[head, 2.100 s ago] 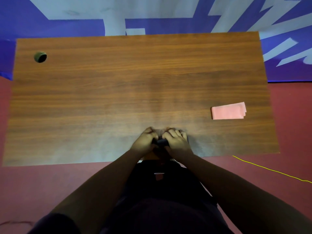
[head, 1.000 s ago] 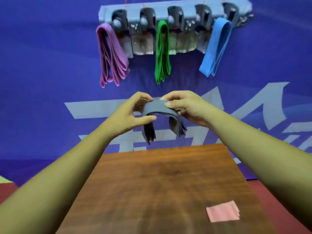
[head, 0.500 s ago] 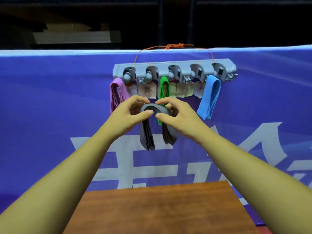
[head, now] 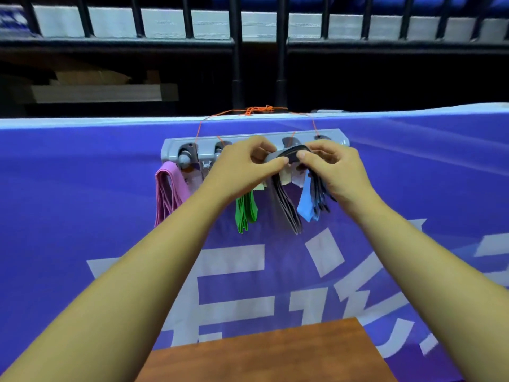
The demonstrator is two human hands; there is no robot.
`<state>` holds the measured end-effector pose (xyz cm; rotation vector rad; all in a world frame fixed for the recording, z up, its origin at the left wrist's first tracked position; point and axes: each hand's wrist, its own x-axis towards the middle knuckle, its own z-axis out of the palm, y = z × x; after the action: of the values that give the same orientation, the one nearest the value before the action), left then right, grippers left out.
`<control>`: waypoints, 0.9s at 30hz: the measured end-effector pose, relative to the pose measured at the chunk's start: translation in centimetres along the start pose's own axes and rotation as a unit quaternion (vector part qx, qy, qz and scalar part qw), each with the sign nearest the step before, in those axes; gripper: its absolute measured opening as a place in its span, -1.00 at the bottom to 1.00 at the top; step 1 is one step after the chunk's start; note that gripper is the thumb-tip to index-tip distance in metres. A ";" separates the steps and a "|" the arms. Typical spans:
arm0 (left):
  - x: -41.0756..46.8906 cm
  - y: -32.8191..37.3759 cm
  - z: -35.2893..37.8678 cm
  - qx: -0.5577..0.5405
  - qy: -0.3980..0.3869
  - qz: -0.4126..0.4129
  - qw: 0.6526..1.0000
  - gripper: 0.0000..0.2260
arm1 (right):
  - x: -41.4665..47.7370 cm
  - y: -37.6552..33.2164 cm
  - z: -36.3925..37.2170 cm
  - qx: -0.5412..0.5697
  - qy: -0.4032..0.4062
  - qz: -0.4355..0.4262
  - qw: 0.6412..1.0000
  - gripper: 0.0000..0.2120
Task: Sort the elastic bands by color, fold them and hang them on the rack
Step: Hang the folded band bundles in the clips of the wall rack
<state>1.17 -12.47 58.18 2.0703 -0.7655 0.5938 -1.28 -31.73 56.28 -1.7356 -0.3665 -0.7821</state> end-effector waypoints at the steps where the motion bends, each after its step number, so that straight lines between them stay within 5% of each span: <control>1: 0.7 0.1 0.1 0.015 -0.006 0.000 1.000 -0.76 | 0.4 0.1 -0.2 -0.007 0.007 0.000 1.000 -0.86; 9: 3.2 -1.9 2.0 0.159 -0.024 0.005 0.987 -0.71 | 1.8 2.5 1.4 -0.051 0.032 0.051 0.997 -0.88; 17: 4.3 -2.3 2.9 0.127 0.015 -0.008 0.992 -0.76 | 2.4 3.3 3.6 -0.080 0.087 0.021 0.993 -0.79; 23: 4.5 -4.1 3.0 0.183 -0.046 -0.001 0.982 -0.71 | 2.3 4.9 3.0 -0.155 0.017 0.029 0.987 -0.80; 27: 4.1 -4.7 3.5 0.239 0.003 0.047 0.970 -0.70 | 1.6 6.1 2.6 -0.146 -0.018 0.025 0.989 -0.81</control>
<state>7.77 -14.38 56.39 2.4767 -0.7740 0.9074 4.43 -31.43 52.55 -2.0263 -0.2393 -0.7990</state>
